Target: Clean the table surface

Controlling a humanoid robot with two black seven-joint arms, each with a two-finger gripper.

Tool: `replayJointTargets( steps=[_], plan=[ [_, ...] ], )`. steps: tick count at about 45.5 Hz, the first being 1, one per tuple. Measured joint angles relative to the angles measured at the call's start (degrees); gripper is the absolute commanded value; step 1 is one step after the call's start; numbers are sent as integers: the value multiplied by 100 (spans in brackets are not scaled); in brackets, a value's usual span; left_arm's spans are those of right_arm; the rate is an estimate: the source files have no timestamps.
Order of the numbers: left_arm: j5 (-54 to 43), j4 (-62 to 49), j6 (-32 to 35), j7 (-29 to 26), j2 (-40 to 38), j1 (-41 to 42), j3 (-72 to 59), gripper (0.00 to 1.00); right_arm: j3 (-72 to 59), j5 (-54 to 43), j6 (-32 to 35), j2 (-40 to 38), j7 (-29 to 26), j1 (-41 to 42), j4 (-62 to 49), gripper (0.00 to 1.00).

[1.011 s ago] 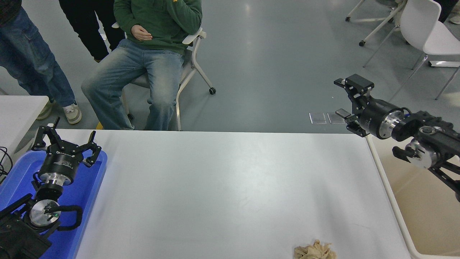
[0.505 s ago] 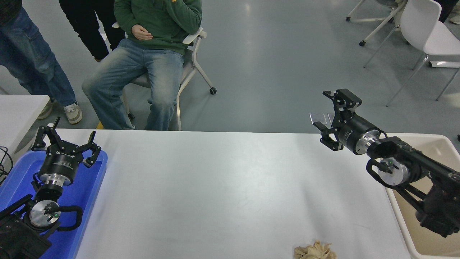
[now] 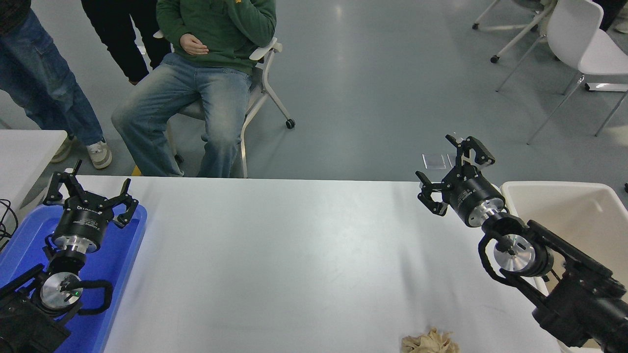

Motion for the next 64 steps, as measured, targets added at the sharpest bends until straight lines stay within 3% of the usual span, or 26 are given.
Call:
replayJointTargets(
  steps=[14,42,64],
  plan=[
    [-1,0,0,0,0,0,0,100,173,487,264,218,114,-212,-186,100],
    [-1,0,0,0,0,1,0,100,208,558,370,253,146,-217,-238,100],
    [0,0,0,0,0,1,0,100,8,-410,362,-250,144,-210,-172,100]
  ],
)
